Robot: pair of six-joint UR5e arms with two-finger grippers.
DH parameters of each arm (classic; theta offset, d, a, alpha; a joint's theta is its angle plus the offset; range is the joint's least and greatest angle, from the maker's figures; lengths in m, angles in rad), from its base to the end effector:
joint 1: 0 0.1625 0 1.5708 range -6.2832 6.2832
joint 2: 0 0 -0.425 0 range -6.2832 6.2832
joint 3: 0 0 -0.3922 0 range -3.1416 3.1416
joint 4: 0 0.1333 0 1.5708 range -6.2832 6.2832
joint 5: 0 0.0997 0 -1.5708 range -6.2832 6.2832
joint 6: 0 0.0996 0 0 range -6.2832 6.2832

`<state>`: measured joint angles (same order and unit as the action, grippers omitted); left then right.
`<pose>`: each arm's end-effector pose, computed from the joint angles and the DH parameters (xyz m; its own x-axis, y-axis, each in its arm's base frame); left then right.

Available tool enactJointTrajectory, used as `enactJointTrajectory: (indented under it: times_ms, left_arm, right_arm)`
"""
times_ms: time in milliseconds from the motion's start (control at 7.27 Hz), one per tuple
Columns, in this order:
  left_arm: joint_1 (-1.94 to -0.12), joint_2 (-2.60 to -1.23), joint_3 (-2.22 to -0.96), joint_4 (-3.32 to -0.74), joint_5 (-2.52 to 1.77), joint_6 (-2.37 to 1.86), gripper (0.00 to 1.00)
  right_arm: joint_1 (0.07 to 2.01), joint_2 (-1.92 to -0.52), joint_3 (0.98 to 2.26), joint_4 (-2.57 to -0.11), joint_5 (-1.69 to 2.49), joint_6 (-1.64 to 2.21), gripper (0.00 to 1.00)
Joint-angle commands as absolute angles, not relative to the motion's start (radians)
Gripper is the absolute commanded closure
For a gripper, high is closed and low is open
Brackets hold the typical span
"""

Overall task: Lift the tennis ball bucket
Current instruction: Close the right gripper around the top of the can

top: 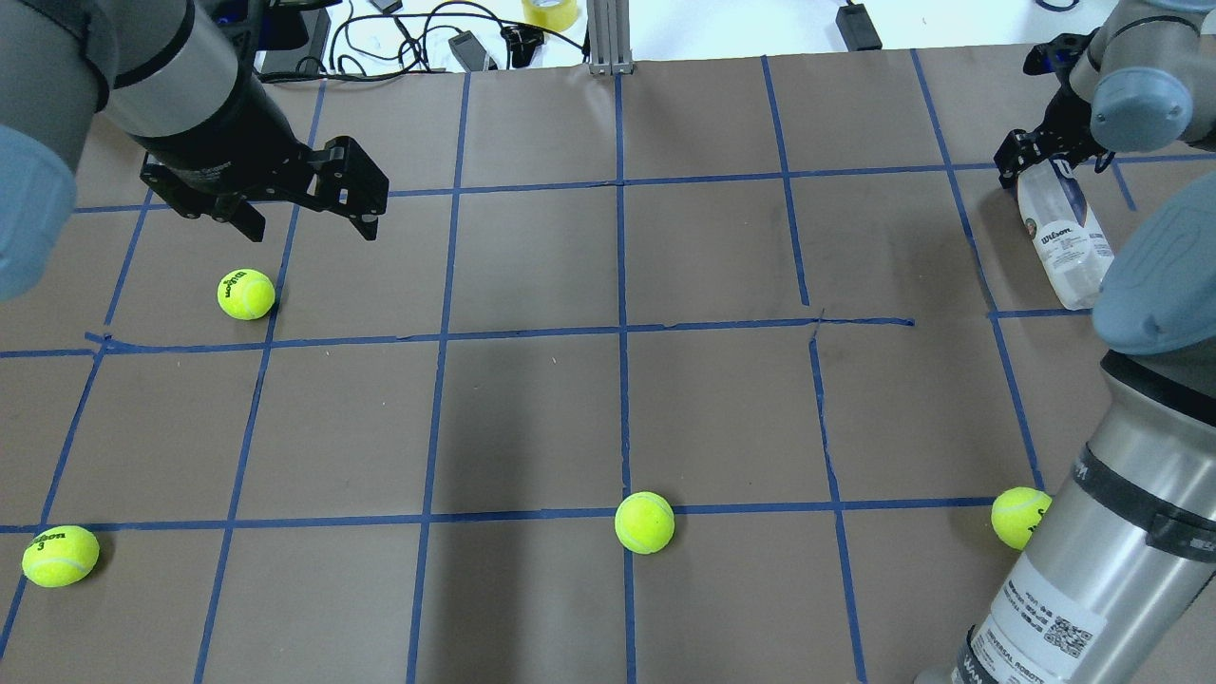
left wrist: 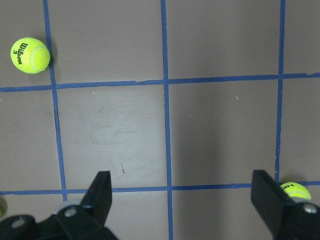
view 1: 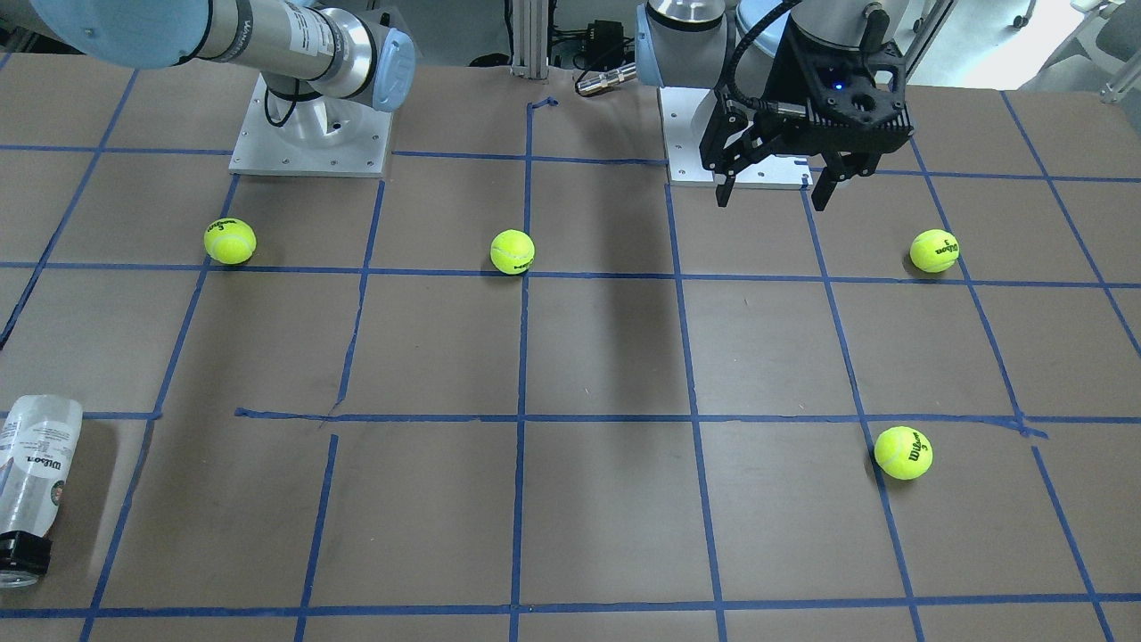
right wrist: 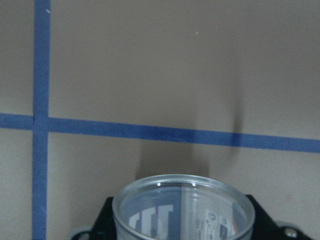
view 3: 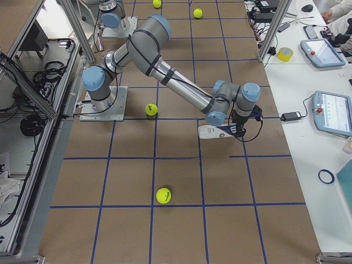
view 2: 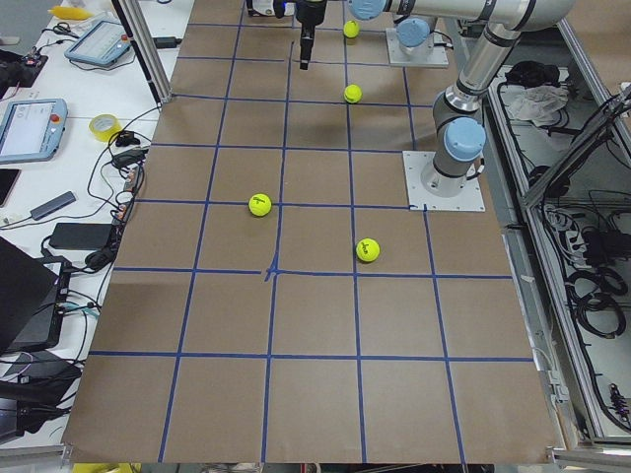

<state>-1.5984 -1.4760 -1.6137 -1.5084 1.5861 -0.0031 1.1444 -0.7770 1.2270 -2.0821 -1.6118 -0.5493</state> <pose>-0.1445 -0.4580 0.5184 -0.9996 0.0228 -0.0149 0.0243 0.9932 -0.1141 -0.1974 -0.7470 0.1967 -0.9905 -0.1200 0.0669 -0.1223 0.9920 -0.0309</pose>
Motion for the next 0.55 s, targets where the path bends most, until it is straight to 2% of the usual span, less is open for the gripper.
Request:
enactJointTrajectory:
  times_ms: [0, 412]
  left_arm:
    - [-1.598, -1.476, -1.614, -1.509, 1.586, -0.003, 0.0]
    - [-1.598, -1.476, -1.614, -1.508, 1.586, -0.003, 0.0]
  right_arm:
    - [1.144, -0.787, 1.227, -2.079, -1.611, -0.557, 0.38]
    - [1.166, -0.885, 1.221, -1.975, -1.577, -0.545, 0.38]
